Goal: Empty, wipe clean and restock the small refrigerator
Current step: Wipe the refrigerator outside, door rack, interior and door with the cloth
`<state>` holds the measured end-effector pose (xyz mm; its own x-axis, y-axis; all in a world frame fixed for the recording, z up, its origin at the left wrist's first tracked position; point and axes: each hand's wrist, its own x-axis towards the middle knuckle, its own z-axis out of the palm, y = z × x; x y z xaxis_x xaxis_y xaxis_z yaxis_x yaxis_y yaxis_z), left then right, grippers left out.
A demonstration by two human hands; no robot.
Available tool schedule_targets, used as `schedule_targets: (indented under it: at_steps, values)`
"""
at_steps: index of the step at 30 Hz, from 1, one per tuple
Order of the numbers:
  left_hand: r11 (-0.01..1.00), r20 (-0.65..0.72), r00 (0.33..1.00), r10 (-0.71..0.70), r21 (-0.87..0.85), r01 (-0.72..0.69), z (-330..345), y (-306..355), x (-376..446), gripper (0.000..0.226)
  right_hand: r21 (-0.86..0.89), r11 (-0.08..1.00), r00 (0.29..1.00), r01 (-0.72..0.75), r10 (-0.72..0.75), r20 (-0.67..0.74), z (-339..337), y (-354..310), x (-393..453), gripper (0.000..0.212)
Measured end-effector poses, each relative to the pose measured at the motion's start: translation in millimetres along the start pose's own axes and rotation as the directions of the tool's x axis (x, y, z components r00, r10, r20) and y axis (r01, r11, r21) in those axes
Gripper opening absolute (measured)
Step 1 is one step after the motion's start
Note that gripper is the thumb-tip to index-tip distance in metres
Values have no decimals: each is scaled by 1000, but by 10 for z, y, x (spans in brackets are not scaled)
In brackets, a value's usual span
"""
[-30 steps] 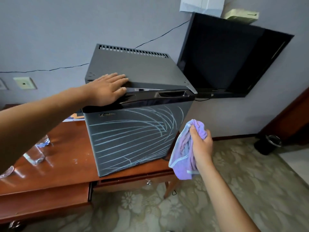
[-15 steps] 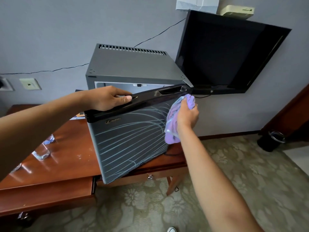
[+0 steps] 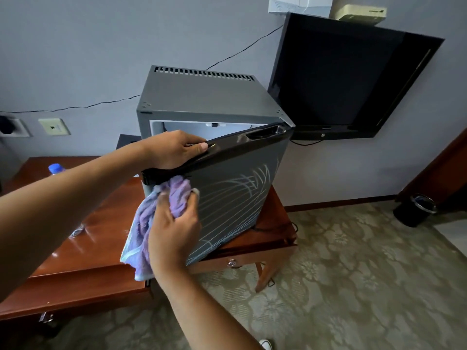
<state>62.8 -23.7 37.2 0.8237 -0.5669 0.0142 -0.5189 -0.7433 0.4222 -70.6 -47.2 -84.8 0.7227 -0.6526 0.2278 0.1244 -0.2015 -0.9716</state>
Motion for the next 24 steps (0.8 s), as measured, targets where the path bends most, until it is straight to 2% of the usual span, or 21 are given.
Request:
schedule_targets:
  at_steps: [3,8,10,13,15,19,24]
  values:
    - [1000,-4,1000,-3,-8,3,-6,13,-25,44,18,994,990,112,-113,87,-57,59,-50,29]
    - [999,-5,1000,-26,-29,26,-16,21,-42,46,8,994,989,113,-114,95,-157,183,232,35]
    - [999,-2,1000,-31,-32,31,-35,12,-41,45,-11,998,997,60,-60,38,-229,231,453,30]
    - [999,13,999,-31,-38,31,-19,7,-59,45,27,991,976,-135,137,-171,-469,297,1186,34]
    - [999,16,999,-33,-37,33,-12,-19,-42,45,-7,985,958,-175,169,-233,-682,317,1762,26]
    - [999,23,999,-36,-39,37,-50,-47,-13,46,-109,976,954,-187,154,-256,-1017,422,2569,22]
    - [998,18,999,-27,-59,28,-63,-49,6,45,-227,964,974,-141,94,-206,-1220,567,2846,21]
